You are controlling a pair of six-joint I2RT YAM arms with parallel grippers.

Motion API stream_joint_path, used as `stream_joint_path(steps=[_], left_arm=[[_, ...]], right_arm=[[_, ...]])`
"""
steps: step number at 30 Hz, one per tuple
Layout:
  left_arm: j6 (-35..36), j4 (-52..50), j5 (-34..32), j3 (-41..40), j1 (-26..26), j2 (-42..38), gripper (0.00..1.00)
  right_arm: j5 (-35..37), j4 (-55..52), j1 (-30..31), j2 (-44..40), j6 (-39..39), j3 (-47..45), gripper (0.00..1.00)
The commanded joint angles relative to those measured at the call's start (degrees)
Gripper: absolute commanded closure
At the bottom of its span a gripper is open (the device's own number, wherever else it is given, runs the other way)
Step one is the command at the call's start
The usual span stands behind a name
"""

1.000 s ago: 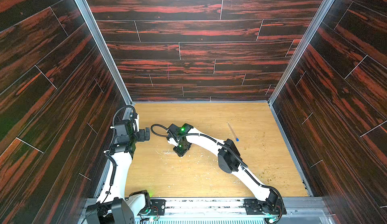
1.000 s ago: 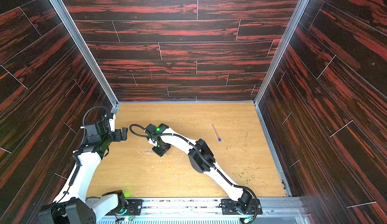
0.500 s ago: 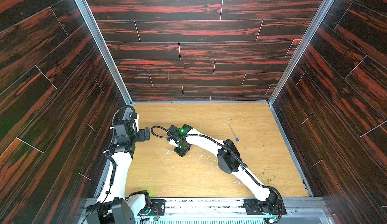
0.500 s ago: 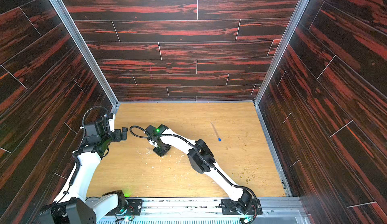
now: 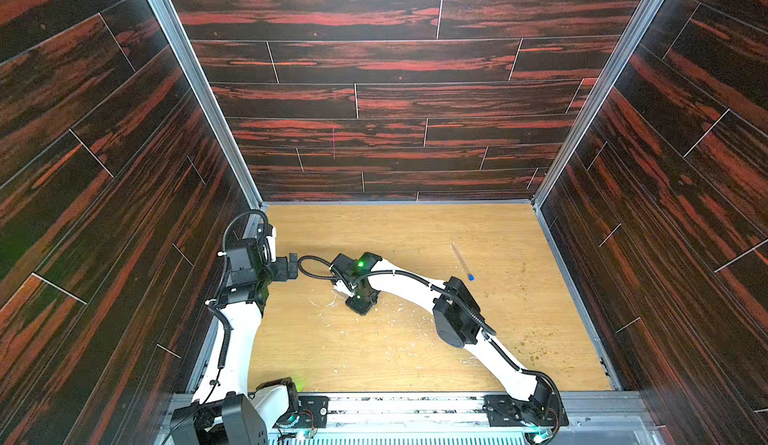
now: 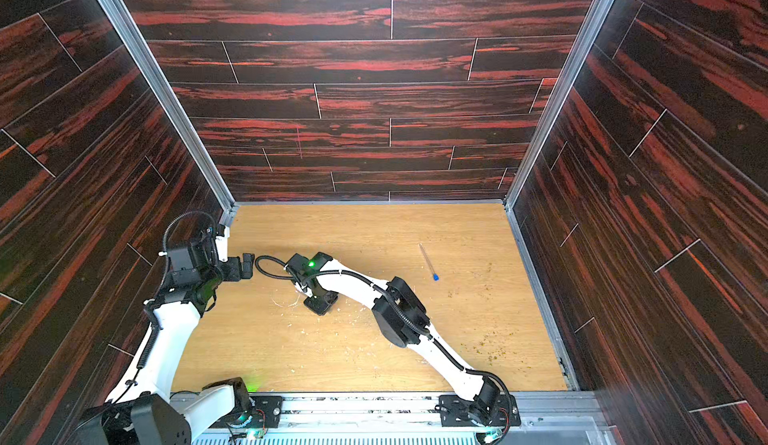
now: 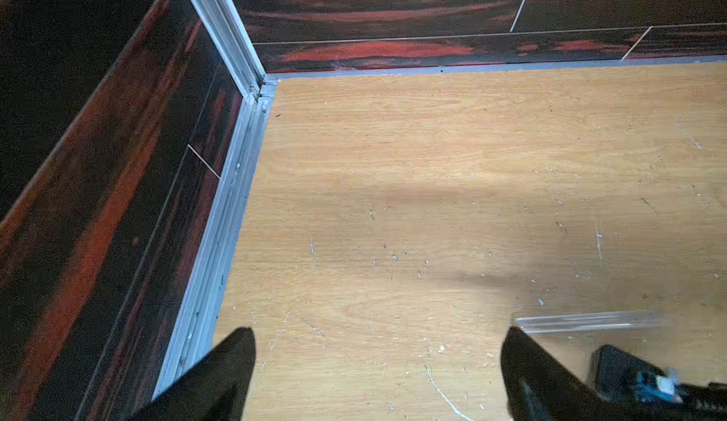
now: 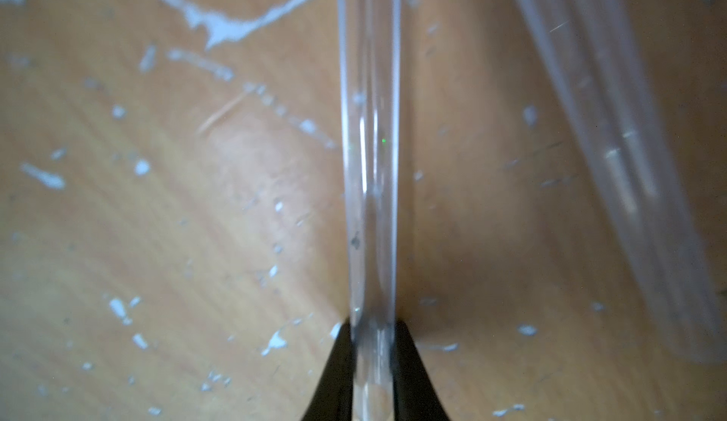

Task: Insert stoppers into test tubes
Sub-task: Pick up the test tube at the center of the board.

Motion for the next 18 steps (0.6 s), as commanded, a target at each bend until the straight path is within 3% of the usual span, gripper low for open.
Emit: stream_joint_path(steps=[1,11,18], left_arm=[[1.22,-0.54,2.12,-0.51,0.35,-1.24,0.0],[-1.34,1.47,11.09,-1.03,0.3,-0.41,0.0],[-6.85,2.65,22.55,0.03,0.35,1.2,0.0]], right_arm=[[-1.42,-2.16,1.32,-3.03,-0.45,-4.87,0.88],[6.59,8.86,1.45,-21.81,-3.59,-22.16,0.89],[18.42,22.58,1.42,-37.9,-8.81,-38.41,0.9]])
